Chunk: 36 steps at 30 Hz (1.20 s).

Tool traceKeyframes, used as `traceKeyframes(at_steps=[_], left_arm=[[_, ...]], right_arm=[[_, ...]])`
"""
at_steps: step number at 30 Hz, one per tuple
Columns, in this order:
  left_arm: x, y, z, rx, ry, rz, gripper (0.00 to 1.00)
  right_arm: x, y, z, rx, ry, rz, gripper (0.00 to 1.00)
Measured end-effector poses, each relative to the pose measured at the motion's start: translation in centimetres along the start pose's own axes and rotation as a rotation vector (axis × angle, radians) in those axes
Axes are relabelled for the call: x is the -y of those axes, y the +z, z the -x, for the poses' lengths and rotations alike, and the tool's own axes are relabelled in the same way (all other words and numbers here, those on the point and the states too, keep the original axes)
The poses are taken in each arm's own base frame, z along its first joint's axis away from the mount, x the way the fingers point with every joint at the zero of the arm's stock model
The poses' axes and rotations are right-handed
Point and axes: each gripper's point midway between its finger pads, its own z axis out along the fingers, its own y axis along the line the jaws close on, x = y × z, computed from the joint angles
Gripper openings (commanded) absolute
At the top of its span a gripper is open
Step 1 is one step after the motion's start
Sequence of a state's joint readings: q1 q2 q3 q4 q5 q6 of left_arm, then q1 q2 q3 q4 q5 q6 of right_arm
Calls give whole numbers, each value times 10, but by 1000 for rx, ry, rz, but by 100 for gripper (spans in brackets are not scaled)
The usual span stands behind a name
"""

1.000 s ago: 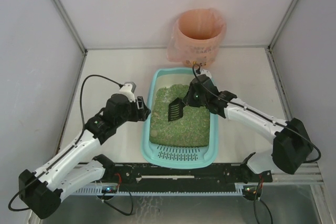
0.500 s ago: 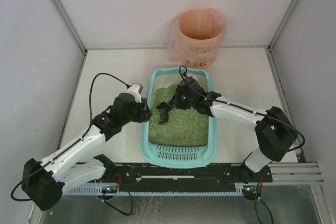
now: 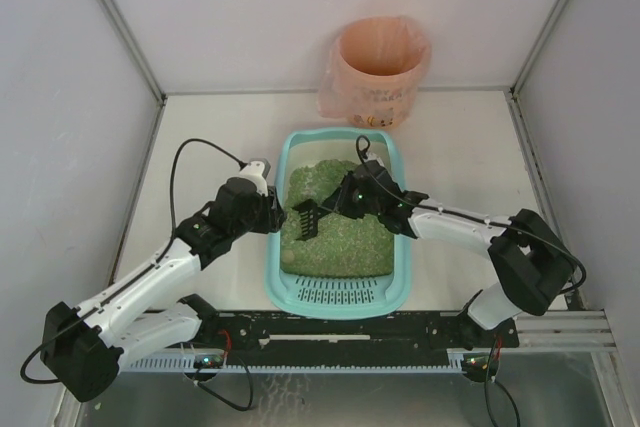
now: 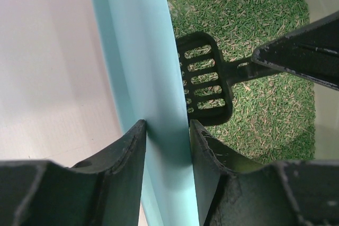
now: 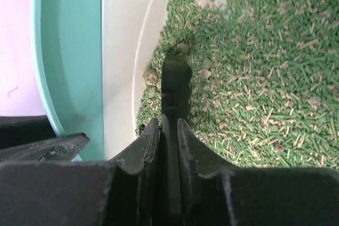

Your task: Clean the litter box

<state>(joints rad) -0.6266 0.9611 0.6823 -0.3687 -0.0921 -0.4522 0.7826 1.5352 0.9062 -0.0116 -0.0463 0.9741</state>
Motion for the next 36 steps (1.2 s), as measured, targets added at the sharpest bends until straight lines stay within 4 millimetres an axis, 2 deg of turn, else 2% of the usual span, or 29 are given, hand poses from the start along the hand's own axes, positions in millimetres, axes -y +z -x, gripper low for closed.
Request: traceKeyframes(at_steps=[4, 14, 19, 25, 30, 36], left_arm=[[0, 0, 0, -1, 0, 2, 41], [0, 0, 0, -1, 1, 2, 41], [0, 0, 0, -1, 1, 2, 41], [0, 0, 0, 0, 1, 2, 42], [0, 0, 0, 0, 2, 1, 42], [0, -2, 0, 1, 2, 0, 50]], right_arm=[[4, -3, -7, 1, 43, 58, 0], [7, -4, -8, 33, 50, 136, 0], [3, -13, -7, 57, 60, 178, 0], [-11, -26, 4, 104, 55, 235, 0], [-14, -28, 7, 120, 60, 243, 0], [-6, -26, 7, 121, 86, 205, 0]])
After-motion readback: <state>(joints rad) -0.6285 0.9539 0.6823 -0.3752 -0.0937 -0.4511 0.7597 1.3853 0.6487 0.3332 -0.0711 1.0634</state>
